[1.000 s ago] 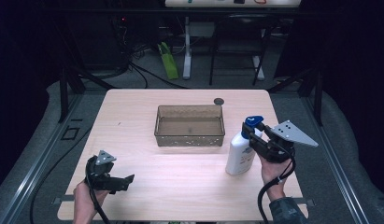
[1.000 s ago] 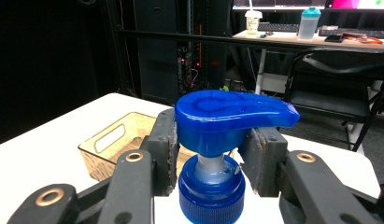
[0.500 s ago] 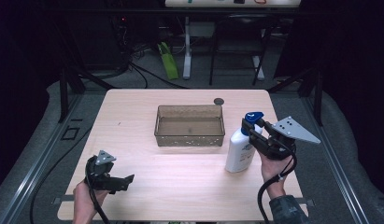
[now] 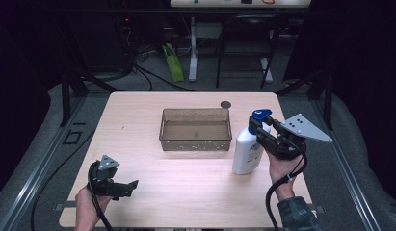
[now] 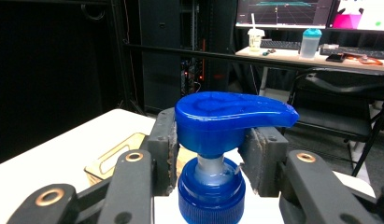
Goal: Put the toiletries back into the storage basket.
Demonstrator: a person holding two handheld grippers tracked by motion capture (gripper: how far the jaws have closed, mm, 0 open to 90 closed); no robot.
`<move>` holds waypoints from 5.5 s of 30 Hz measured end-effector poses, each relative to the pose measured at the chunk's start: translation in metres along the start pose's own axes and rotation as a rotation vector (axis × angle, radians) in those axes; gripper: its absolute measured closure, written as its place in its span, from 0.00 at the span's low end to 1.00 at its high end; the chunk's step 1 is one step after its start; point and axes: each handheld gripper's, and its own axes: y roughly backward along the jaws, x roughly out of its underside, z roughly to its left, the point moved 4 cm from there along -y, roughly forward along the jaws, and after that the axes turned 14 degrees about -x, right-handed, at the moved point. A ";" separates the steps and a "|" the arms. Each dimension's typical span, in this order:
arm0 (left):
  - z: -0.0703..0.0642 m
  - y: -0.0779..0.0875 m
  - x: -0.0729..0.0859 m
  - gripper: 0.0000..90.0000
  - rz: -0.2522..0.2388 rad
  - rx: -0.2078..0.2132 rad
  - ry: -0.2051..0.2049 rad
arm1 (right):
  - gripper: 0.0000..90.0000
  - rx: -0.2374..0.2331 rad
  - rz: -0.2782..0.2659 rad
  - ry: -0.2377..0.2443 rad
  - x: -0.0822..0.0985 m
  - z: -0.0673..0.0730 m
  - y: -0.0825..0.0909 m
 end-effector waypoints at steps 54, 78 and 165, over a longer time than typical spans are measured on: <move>0.000 -0.002 0.002 0.00 0.016 0.014 -0.007 | 0.65 -0.032 -0.056 0.028 -0.049 0.001 -0.021; 0.000 -0.002 0.003 0.00 0.014 0.021 -0.003 | 0.65 -0.045 -0.071 0.030 -0.068 0.000 -0.040; 0.001 0.003 0.011 0.00 0.016 0.043 -0.007 | 0.65 0.034 -0.050 -0.029 -0.069 0.003 -0.129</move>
